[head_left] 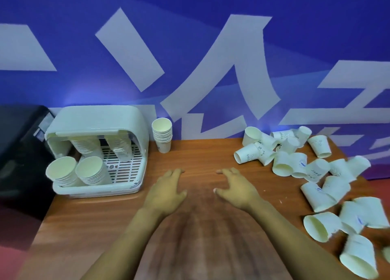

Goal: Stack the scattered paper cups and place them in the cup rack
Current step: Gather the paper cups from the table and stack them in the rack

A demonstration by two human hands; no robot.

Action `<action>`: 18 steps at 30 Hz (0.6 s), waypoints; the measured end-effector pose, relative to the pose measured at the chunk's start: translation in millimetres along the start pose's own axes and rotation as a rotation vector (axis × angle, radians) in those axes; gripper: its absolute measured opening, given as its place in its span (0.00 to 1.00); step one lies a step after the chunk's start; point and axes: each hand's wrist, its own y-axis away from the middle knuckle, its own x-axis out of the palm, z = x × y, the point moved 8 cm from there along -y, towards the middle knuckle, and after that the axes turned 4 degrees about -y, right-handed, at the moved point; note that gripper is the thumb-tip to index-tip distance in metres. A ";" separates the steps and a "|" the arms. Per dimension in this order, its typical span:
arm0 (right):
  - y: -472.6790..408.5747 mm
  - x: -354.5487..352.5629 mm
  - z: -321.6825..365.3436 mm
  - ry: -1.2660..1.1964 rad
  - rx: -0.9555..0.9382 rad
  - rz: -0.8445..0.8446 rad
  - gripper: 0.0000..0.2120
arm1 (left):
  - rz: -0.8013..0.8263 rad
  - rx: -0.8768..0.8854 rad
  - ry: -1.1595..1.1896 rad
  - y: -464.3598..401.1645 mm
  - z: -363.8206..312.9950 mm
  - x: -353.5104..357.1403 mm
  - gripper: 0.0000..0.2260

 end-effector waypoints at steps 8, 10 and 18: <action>-10.7 -60.4 -103.0 0.030 0.010 0.032 0.28 | 0.001 -0.069 0.013 -33.3 -89.9 45.3 0.27; -16.7 -69.9 -113.1 0.018 -0.010 0.018 0.28 | 0.013 -0.072 -0.021 -42.0 -103.0 48.7 0.27; -51.8 -96.3 -150.1 0.026 0.010 -0.013 0.28 | 0.027 -0.023 -0.116 -91.8 -153.1 59.9 0.28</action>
